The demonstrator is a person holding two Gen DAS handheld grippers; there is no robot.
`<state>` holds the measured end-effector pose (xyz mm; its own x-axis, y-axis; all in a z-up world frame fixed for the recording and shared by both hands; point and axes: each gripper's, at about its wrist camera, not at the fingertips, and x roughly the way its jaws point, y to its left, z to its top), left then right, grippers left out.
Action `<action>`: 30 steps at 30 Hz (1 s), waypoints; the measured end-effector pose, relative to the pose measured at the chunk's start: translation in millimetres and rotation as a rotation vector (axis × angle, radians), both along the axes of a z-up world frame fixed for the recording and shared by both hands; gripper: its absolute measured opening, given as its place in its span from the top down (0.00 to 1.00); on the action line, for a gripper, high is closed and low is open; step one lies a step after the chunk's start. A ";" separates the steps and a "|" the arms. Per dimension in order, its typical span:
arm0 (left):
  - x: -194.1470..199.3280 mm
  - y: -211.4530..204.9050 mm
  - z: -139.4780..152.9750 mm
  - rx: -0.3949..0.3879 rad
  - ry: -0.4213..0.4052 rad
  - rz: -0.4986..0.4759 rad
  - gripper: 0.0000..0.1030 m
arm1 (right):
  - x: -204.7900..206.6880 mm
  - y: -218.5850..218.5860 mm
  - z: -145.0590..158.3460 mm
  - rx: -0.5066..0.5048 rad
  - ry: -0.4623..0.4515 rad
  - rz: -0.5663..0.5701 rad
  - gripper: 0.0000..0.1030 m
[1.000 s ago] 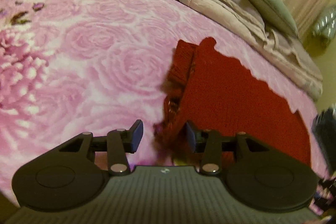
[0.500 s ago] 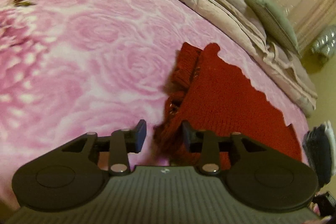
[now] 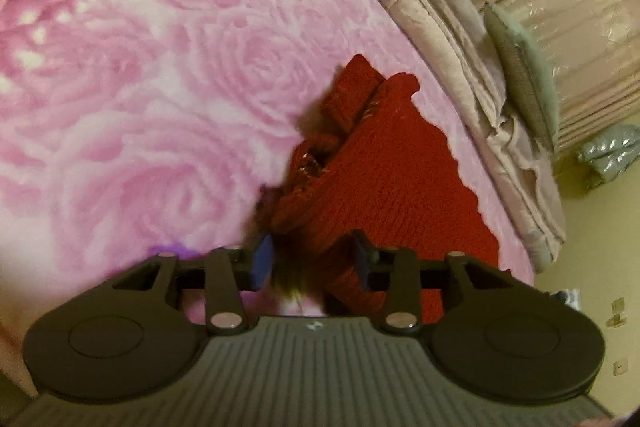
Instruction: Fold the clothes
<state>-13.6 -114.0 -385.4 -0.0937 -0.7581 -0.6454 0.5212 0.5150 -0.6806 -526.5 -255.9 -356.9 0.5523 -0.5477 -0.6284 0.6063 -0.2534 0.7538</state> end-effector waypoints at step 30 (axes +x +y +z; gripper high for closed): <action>37.3 7.0 43.4 0.270 -0.200 -0.071 0.81 | 20.9 -11.0 55.1 0.068 0.462 0.353 0.39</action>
<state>23.7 -107.0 -342.0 0.0085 -0.5532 -0.8330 0.6713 0.6206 -0.4053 -505.6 -266.9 -301.9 0.3542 -0.3300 -0.8750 0.9249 -0.0146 0.3798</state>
